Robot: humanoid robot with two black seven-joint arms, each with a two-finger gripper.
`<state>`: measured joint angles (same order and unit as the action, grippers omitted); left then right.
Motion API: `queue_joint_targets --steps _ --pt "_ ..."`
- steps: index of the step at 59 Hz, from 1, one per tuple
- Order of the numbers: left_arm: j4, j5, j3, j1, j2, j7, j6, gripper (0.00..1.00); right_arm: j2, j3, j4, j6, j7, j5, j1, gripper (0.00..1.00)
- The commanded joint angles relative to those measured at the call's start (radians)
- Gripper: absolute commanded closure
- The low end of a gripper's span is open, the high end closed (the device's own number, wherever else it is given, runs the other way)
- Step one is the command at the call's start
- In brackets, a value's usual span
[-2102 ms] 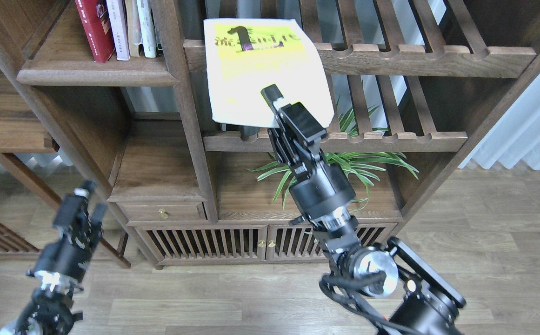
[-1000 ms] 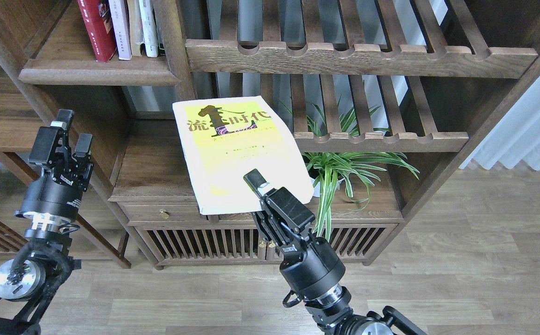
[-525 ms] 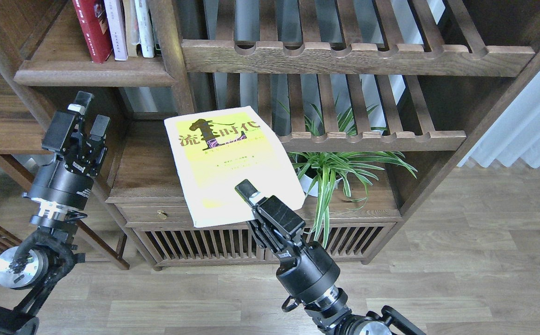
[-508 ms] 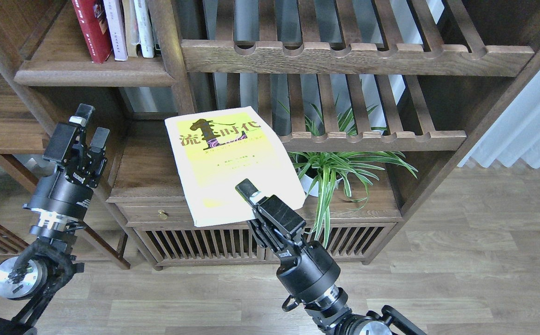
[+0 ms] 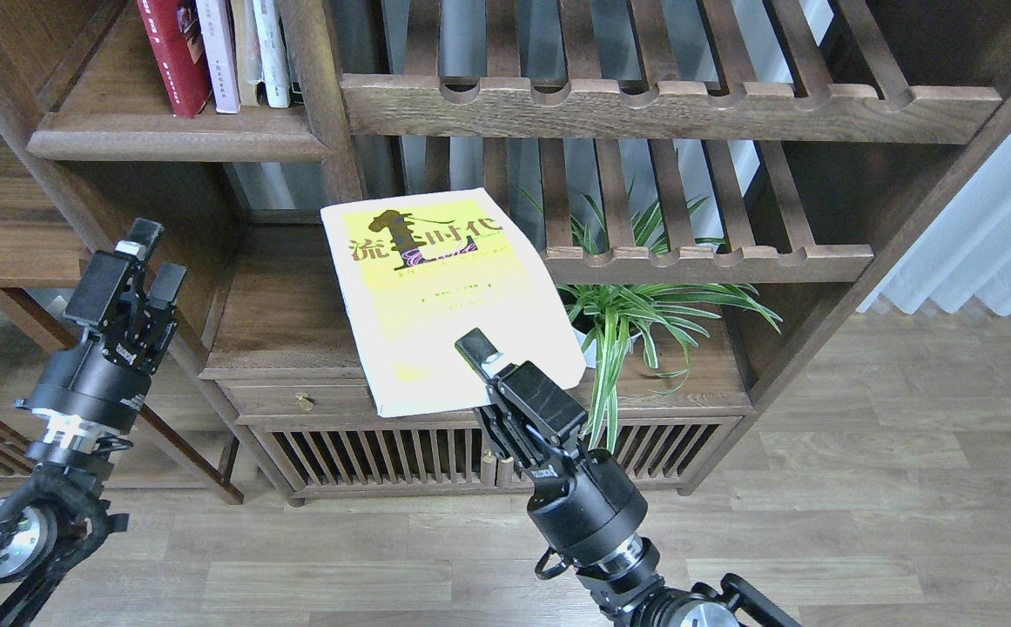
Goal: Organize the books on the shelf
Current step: 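Bring the left gripper to the yellow-green book's edge and grasp it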
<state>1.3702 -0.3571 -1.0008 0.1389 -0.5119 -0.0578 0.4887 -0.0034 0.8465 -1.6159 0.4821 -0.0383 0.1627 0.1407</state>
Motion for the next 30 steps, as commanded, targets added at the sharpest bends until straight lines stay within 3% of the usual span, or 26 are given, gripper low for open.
queue_joint_targets --steps 1,7,30 --pt "-0.013 0.038 0.025 0.007 -0.004 0.064 0.0 0.11 -0.015 0.0 0.005 0.003 0.006 0.0 0.005 0.8" --pt "-0.031 0.067 0.011 -0.001 0.003 0.118 0.0 0.09 -0.015 0.0 0.005 0.007 0.008 -0.002 0.011 0.8" --pt "-0.036 0.06 -0.015 -0.013 0.006 0.122 0.0 0.12 -0.01 0.0 0.01 0.007 0.008 -0.003 0.026 0.78"
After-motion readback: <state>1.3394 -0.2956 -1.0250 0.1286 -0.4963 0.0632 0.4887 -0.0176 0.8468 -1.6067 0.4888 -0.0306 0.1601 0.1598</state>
